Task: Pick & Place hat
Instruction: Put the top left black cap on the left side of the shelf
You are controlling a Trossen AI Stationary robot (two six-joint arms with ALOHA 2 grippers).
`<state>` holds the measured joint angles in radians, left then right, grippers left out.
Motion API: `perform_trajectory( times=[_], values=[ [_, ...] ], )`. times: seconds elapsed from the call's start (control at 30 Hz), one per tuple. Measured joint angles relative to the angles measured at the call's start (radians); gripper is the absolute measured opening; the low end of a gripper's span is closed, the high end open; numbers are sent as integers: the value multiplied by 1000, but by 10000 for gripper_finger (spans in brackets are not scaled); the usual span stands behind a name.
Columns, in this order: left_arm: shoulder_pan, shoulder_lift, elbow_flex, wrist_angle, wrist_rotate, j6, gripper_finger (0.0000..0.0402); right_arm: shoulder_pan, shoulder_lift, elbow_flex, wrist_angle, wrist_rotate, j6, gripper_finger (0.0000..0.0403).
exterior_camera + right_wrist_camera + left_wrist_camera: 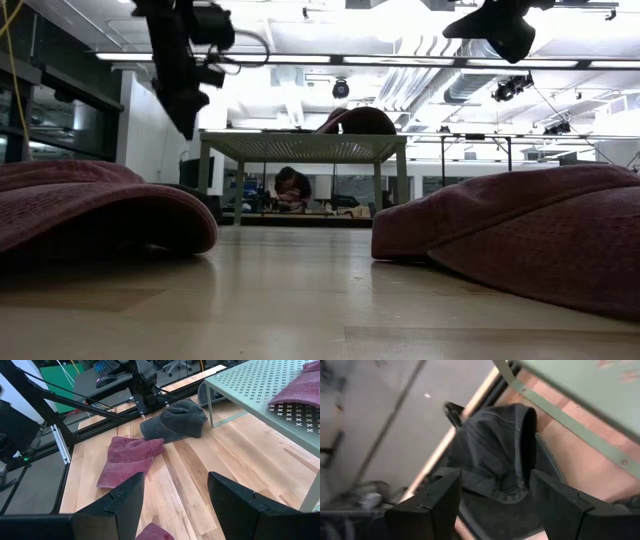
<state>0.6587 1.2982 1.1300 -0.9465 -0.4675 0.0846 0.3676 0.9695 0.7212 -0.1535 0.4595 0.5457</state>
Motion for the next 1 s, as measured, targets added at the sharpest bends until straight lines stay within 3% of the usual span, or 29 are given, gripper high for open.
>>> perform_trajectory(
  times=[0.2, 0.4, 0.57, 0.73, 1.0],
  values=[
    [157, 37, -29, 57, 214, -20, 229, 0, 0, 0, 0, 1, 5, 211],
    [329, 90, -29, 91, 297, -158, 252, 0, 0, 0, 0, 2, 8, 211],
    [422, 157, -28, 135, 279, -203, 262, 0, 0, 0, 0, 5, 6, 211],
    [436, 205, -24, 182, 313, -253, 262, 0, 0, 0, -8, 5, 5, 211],
    [431, 281, -25, 209, 188, -354, 262, 0, 0, 0, -8, 8, 6, 211]
  ],
)
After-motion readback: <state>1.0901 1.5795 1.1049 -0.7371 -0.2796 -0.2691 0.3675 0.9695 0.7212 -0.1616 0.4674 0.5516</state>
